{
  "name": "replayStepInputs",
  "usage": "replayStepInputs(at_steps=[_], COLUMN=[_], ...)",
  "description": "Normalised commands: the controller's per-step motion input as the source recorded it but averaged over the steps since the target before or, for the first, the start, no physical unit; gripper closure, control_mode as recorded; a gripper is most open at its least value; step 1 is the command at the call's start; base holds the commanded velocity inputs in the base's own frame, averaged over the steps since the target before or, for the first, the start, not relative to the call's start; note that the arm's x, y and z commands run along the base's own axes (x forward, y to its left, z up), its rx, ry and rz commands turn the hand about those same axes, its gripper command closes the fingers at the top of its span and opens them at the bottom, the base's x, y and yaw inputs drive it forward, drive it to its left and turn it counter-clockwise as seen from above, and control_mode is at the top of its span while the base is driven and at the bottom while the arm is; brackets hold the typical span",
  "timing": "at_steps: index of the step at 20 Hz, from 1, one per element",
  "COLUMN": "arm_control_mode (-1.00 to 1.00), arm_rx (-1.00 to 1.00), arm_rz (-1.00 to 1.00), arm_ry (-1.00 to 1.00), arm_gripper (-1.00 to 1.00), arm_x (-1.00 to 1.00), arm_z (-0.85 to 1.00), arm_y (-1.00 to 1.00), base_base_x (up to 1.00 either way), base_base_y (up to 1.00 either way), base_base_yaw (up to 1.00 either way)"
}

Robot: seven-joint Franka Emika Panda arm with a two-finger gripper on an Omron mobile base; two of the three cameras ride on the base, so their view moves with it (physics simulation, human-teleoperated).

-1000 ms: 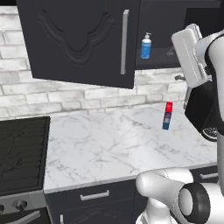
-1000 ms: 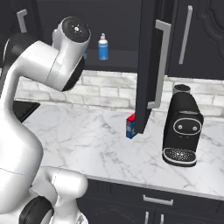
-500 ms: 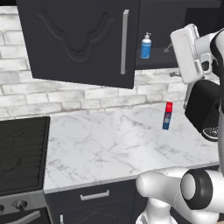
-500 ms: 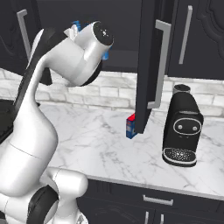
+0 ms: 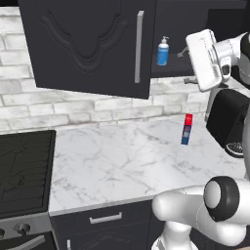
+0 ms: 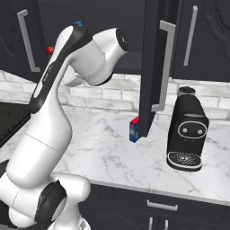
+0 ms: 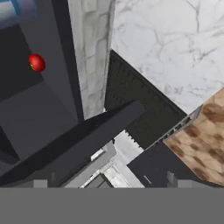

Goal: Pick the soap dispenser and soap dispenser from the cabinet and place them on the counter.

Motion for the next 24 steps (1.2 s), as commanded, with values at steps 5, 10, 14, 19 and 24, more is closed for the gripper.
replayStepInputs(at_steps=[5, 10, 14, 19, 24], arm_control_mode=[-1.0, -1.0, -1.0, -1.0, -1.0], arm_rx=[0.09, 0.01, 0.0, 0.0, 0.0], arm_rz=[0.13, 0.04, 0.02, 0.02, 0.01], arm_ry=[0.07, 0.0, -0.01, 0.0, -0.01], arm_gripper=[-1.0, -1.0, -1.0, -1.0, -1.0], arm_x=[0.08, 0.08, 0.11, 0.18, 0.26], arm_z=[0.0, -0.07, -0.06, -0.02, 0.0], arm_y=[0.1, 0.02, 0.02, 0.1, 0.09], base_base_x=[0.0, 0.0, 0.0, 0.0, 0.0], base_base_y=[0.0, 0.0, 0.0, 0.0, 0.0], base_base_yaw=[0.0, 0.0, 0.0, 0.0, 0.0])
